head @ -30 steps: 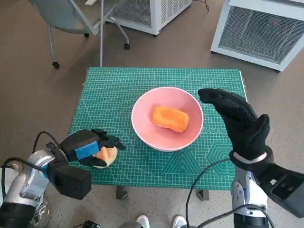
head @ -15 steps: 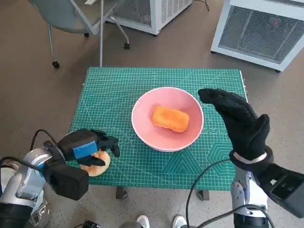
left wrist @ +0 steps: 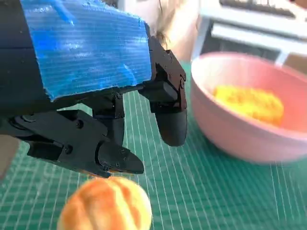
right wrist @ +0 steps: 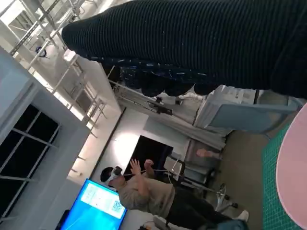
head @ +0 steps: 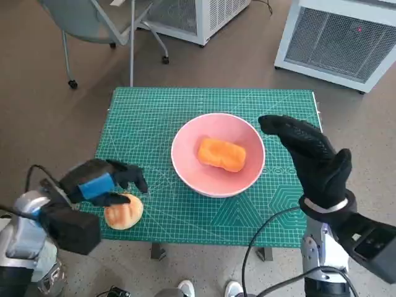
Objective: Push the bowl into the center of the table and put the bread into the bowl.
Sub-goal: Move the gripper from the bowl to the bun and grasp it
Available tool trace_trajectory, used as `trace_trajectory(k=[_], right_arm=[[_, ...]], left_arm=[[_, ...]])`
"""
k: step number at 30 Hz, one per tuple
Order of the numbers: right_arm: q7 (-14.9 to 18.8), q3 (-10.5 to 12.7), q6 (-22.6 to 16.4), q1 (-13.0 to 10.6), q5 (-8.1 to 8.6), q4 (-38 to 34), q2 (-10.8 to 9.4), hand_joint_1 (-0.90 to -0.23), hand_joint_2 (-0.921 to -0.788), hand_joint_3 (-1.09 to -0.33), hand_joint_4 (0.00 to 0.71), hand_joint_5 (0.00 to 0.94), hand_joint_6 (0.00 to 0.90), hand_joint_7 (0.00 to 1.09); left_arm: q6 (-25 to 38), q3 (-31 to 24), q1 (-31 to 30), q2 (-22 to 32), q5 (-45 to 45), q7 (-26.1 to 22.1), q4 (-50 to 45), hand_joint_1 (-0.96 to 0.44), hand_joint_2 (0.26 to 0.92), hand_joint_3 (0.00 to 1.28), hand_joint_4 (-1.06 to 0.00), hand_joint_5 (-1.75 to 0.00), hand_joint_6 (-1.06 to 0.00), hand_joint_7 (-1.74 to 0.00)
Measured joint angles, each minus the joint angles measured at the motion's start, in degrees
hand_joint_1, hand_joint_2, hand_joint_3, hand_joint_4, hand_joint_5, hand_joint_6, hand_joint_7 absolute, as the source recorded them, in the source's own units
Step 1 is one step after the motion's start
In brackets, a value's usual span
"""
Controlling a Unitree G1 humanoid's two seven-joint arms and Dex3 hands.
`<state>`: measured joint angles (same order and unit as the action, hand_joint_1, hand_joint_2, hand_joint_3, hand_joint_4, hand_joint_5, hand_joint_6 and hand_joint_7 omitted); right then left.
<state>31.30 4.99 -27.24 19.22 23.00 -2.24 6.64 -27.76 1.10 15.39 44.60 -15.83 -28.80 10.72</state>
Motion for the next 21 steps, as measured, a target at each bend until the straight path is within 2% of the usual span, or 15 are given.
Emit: trace_trajectory(k=[16,18,19,21], right_arm=[[-0.1,0.0,0.0,-0.4,-0.14,0.5,0.0,-0.626,-0.921,-0.733,-0.001,-0.001,-0.001,0.33],[-0.1,0.0,0.0,-0.5,-0.16,0.5,0.0,-0.626,-0.921,-0.733,-0.001,-0.001,-0.001,0.33],[-0.2,0.0,0.0,-0.5,-0.16,0.5,0.0,-0.626,-0.921,-0.733,-0.001,-0.001,-0.001,0.33],[-0.2,0.0,-0.1,-0.6,-0.17,0.5,-0.1,-0.624,-0.921,-0.733,-0.001,-0.001,-0.001,0.33]], left_arm=[[-0.7,-1.2,0.1,0.0,0.1,2.9,-0.4,0.00,0.920,0.09,-0.68,-1.22,-0.59,-1.16],[0.0,-1.5,-0.3,0.1,0.7,2.3,-1.5,0.00,0.921,0.16,-0.55,-1.30,-0.54,-1.25],[0.4,-1.7,-0.5,0.2,1.1,1.9,-2.0,-0.01,0.885,0.15,-0.48,-1.15,-0.48,-1.14],[2.8,-2.1,-1.8,1.1,2.2,-0.2,-4.8,-0.06,0.797,0.09,-0.35,-0.54,-0.40,-0.58]])
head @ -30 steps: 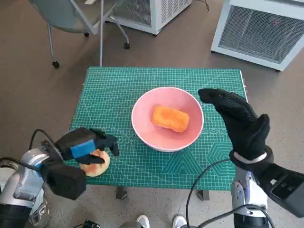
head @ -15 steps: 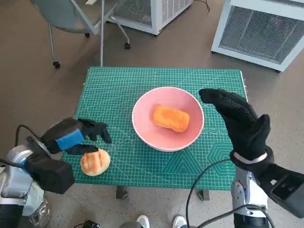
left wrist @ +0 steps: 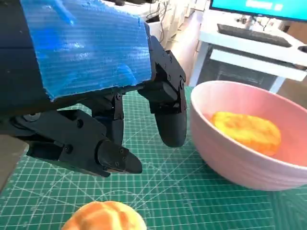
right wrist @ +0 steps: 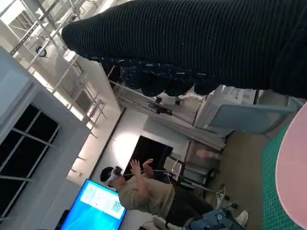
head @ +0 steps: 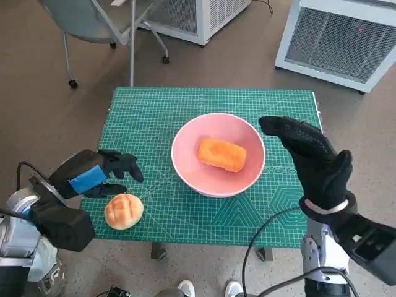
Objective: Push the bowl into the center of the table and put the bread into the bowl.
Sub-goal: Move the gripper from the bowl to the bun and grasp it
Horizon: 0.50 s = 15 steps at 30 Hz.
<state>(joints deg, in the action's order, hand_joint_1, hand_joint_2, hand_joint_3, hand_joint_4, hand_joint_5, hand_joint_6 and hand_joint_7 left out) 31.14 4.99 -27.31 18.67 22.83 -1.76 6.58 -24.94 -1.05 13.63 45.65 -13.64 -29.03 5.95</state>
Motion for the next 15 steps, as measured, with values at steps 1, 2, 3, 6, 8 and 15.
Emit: trace_trajectory(k=[1,2,3,6,8,15], right_arm=[[0.0,0.0,0.0,0.0,0.00,0.0,0.0,-0.624,-0.921,-0.733,-0.001,-0.001,-0.001,0.33],[0.0,0.0,0.0,-0.1,0.00,0.0,0.0,-0.624,-0.921,-0.733,-0.001,-0.001,-0.001,0.33],[0.0,0.1,-0.1,-0.1,0.00,0.0,0.0,-0.623,-0.921,-0.733,-0.001,-0.001,-0.001,0.33],[0.0,0.1,-0.1,-0.1,-0.01,0.0,0.0,-0.623,-0.921,-0.733,-0.001,-0.001,-0.001,0.33],[-0.1,0.1,-0.1,-0.1,-0.05,0.0,0.0,-0.623,-0.921,-0.733,-0.001,-0.001,-0.001,0.33],[-0.1,0.0,-0.1,-0.1,-0.10,0.0,0.0,-0.626,-0.921,-0.733,-0.001,-0.001,-0.001,0.33]], left_arm=[[1.2,-0.1,-0.5,0.5,0.3,-0.9,-1.3,-0.09,0.771,0.07,-0.31,-0.34,-0.37,-0.39],[2.9,-0.3,-1.3,1.3,0.3,-2.2,-2.8,-0.12,0.757,0.05,-0.26,-0.28,-0.35,-0.31],[5.2,-0.5,-2.0,2.1,0.3,-3.7,-4.7,-0.16,0.736,0.04,-0.20,-0.18,-0.31,-0.20],[12.2,-1.0,-3.8,4.2,-0.2,-7.4,-9.5,-0.29,0.714,0.02,-0.10,-0.06,-0.26,-0.07],[17.1,-1.3,-5.1,5.5,-1.2,-9.4,-13.1,-0.34,0.710,0.01,-0.07,-0.03,-0.23,-0.03],[23.3,-1.8,-8.8,6.6,-2.4,-11.1,-19.2,-0.42,0.710,0.01,-0.03,0.00,-0.20,0.00]])
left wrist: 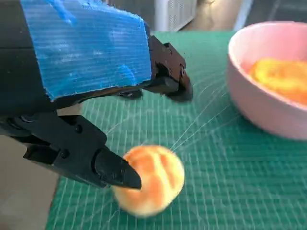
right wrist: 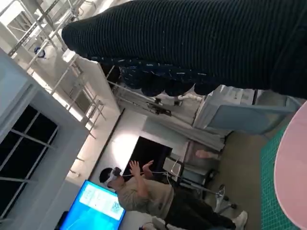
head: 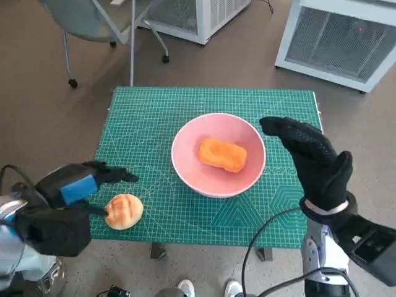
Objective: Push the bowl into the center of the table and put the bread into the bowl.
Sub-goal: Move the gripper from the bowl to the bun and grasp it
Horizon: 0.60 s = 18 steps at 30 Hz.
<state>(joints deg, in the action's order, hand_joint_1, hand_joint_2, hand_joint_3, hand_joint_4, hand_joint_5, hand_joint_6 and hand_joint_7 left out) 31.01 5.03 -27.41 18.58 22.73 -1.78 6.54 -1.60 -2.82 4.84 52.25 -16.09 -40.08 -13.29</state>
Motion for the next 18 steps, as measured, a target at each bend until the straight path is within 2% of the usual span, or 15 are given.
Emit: trace_trajectory(k=[8,18], right_arm=[[0.0,0.0,0.0,0.0,0.01,-0.2,-0.1,-0.627,-0.921,-0.732,-0.001,-0.001,-0.001,0.33],[0.1,0.0,0.4,0.0,0.15,-0.4,0.0,-0.627,-0.921,-0.733,0.001,0.000,-0.001,0.33]], left_arm=[[2.6,0.5,-2.5,-0.2,-2.7,0.0,-2.3,-0.42,0.711,0.00,-0.03,0.00,-0.18,0.00],[2.8,1.1,-4.1,-1.1,-4.3,0.9,-2.9,-0.42,0.713,0.00,-0.02,0.00,-0.17,0.00]])
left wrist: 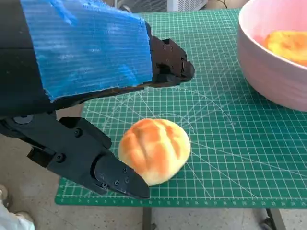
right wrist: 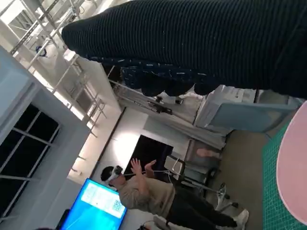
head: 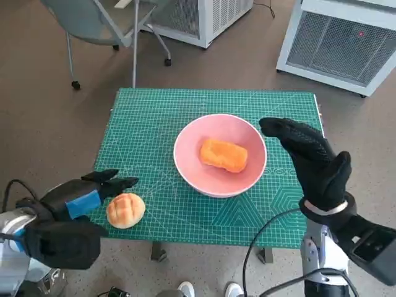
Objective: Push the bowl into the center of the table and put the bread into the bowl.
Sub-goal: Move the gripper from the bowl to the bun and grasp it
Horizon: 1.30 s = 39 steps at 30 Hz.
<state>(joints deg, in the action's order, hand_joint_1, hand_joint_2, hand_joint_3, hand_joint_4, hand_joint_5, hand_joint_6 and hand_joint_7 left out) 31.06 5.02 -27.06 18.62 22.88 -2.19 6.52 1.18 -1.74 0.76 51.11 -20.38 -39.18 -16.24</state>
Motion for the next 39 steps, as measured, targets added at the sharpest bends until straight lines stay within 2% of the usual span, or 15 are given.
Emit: trace_trajectory(k=[23,27,32,39], right_arm=[[0.2,0.0,0.8,0.1,0.18,0.0,0.1,-0.636,-0.921,-0.731,0.001,0.000,-0.001,0.33],[0.3,0.0,0.8,0.1,0.34,0.0,0.1,-0.638,-0.921,-0.731,0.001,0.000,-0.001,0.33],[0.3,0.1,0.8,0.2,0.54,0.0,0.1,-0.640,-0.921,-0.731,0.001,0.000,-0.001,0.33],[0.3,0.2,0.9,0.2,0.72,0.0,0.2,-0.640,-0.921,-0.732,0.000,0.000,-0.001,0.33]], left_arm=[[-4.3,5.5,1.4,-3.5,-4.2,6.1,8.1,-0.36,0.713,0.00,-0.04,-0.01,-0.17,0.00],[-4.8,6.5,2.1,-4.7,-4.5,7.1,10.2,-0.29,0.710,0.00,-0.06,-0.01,-0.18,0.00],[-5.4,8.1,3.2,-6.2,-5.6,8.9,13.0,-0.16,0.719,0.00,-0.14,-0.03,-0.22,-0.02],[-6.0,10.3,4.4,-7.7,-8.2,11.6,16.2,0.00,0.769,0.02,-0.36,-0.04,-0.36,-0.04]])
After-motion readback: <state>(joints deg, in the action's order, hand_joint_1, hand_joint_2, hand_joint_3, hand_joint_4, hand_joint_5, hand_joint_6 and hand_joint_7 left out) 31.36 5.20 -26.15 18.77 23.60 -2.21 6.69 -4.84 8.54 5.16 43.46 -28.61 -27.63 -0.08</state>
